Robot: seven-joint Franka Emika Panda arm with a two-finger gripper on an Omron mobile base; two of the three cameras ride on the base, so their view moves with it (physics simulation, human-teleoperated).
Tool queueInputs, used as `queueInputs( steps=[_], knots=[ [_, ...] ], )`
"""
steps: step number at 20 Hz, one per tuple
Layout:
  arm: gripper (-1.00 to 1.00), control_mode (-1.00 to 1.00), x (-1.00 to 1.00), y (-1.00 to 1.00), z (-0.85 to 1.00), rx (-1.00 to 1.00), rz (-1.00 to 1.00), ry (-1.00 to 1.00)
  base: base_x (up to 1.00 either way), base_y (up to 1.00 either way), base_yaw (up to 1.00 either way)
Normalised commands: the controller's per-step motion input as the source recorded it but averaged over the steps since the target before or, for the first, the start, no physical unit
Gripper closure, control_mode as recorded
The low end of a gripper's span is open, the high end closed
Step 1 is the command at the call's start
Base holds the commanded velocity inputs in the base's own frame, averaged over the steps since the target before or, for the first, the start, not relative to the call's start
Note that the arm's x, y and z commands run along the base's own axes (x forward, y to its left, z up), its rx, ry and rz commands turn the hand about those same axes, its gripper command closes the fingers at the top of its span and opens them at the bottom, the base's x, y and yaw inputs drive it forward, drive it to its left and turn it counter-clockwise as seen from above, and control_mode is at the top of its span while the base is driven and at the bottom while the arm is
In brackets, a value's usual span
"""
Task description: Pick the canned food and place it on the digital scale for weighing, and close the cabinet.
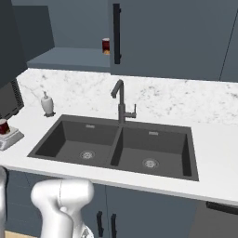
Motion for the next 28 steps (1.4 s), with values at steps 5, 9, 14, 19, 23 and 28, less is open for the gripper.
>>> queueInputs(
  steps=[5, 9, 14, 19, 23, 28],
  knots=[
    [-1.00, -1.00, -0.05, 0.03, 0.88, 0.18, 0.00, -0.07, 0.00, 0.00, 0.00],
    [-1.00, -1.00, 0.00, -0.17, 0.59, 0.16, 0.00, 0.01, 0.00, 0.00, 0.00],
    [-1.00, -1.00, 0.42, -0.44, 0.12, 0.11, 0.00, 0.17, 0.00, 0.00, 0.00],
    [-1.00, -1.00, 0.79, -0.53, 0.01, 0.00, 0.00, 0.18, 0.00, 0.00, 0.00],
    [-1.00, -1.00, 0.36, -0.62, 0.38, 0.01, 0.00, 0.02, 0.00, 0.00, 0.00],
    [-1.00, -1.00, 0.11, -0.63, 0.55, 0.06, 0.00, 0.01, 0.00, 0.00, 0.00]
  ],
)
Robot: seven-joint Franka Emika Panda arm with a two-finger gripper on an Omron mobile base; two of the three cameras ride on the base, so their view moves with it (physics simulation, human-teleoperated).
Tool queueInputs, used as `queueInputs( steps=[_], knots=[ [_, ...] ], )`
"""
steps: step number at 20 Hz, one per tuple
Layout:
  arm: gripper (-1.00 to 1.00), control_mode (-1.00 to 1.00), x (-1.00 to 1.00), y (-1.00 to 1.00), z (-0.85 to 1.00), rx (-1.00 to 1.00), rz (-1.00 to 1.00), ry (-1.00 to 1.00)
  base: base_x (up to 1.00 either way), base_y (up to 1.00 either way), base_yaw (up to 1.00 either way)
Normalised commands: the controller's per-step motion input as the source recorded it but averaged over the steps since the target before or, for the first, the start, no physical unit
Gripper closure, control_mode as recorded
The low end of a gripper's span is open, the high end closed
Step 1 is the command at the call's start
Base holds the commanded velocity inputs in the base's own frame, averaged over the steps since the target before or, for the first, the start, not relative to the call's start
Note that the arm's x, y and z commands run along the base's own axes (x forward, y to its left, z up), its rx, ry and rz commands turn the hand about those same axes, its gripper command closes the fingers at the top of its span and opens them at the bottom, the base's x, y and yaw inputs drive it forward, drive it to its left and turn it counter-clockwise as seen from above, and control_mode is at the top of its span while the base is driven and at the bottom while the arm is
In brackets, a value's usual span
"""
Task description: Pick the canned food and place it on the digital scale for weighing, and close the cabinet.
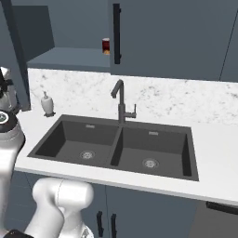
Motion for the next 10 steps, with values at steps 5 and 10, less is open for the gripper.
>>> queueInputs(
  steps=[5, 10],
  knots=[
    [-1.00, -1.00, 0.53, -0.60, 0.29, 0.13, 0.04, 0.19, 0.00, 0.00, 0.00],
    [-1.00, -1.00, 0.73, -0.54, 0.18, 0.11, 0.12, 0.21, 0.00, 0.00, 0.00]
  ],
)
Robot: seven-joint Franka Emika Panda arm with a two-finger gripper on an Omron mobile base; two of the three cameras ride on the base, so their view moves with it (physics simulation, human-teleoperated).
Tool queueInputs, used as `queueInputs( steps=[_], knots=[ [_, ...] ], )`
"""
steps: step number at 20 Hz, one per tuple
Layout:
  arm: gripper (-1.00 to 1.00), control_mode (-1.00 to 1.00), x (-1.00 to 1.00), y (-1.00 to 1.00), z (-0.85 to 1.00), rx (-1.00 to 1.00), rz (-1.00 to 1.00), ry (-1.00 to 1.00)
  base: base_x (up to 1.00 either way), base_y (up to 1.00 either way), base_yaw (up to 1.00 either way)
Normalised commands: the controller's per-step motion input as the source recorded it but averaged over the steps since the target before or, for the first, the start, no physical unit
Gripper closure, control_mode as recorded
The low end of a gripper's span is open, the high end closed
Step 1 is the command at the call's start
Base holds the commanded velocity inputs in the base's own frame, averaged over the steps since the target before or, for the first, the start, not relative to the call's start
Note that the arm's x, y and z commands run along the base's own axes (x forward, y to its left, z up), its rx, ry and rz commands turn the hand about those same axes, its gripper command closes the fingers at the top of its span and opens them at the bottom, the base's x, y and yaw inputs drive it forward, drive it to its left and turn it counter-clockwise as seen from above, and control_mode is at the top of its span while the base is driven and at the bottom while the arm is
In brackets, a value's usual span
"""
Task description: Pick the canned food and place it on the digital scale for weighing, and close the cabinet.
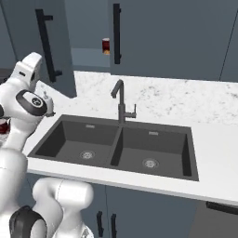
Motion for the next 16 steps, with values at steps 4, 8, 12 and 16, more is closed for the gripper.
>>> queueInputs(
  steps=[4, 8, 12, 16],
  knots=[
    [-1.00, -1.00, 0.76, -0.35, 0.00, 0.04, 0.12, 0.07, 0.00, 0.00, 0.00],
    [-1.00, -1.00, 0.74, -0.12, 0.00, 0.01, 0.06, 0.06, 0.00, 0.00, 0.00],
    [-1.00, -1.00, 0.84, 0.00, 0.00, 0.00, 0.00, 0.10, 0.00, 0.00, 0.00],
    [-1.00, -1.00, 0.91, 0.00, 0.00, 0.00, 0.00, 0.12, 0.00, 0.00, 0.00]
  ],
)
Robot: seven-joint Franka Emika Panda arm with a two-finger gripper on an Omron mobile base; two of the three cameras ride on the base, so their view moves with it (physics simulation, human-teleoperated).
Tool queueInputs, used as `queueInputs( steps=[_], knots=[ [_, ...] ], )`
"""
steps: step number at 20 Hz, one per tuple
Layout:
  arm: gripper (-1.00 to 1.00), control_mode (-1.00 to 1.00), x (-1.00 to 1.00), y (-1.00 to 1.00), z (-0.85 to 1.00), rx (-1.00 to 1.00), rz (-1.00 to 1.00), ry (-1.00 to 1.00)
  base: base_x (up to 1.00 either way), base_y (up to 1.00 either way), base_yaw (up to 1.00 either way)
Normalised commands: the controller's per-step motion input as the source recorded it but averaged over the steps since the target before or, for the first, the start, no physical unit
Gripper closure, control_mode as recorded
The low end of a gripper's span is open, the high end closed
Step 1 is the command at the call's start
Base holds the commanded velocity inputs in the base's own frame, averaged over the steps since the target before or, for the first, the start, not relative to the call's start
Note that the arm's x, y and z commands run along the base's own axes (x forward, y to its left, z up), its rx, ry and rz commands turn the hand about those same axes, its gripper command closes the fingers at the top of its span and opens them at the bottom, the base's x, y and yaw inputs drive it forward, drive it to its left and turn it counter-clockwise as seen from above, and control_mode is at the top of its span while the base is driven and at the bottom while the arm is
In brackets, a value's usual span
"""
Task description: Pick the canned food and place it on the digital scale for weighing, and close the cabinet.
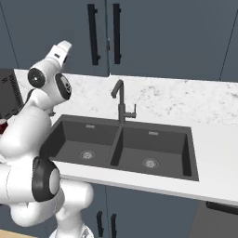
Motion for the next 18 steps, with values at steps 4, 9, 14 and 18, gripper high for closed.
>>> queueInputs(
  steps=[4, 9, 14, 18],
  knots=[
    [-1.00, -1.00, 0.82, 0.00, 0.00, 0.00, 0.00, 0.09, 0.00, 0.00, 0.00],
    [-1.00, -1.00, 0.50, 0.00, -0.08, 0.00, 0.00, 0.02, 0.00, 0.00, 0.00],
    [-1.00, -1.00, 0.08, 0.01, -0.90, -0.02, 0.00, -0.01, 0.00, 0.00, 0.00],
    [-1.00, -1.00, 0.61, 0.00, -0.94, -0.01, 0.00, 0.04, 0.00, 0.00, 0.00]
  ],
)
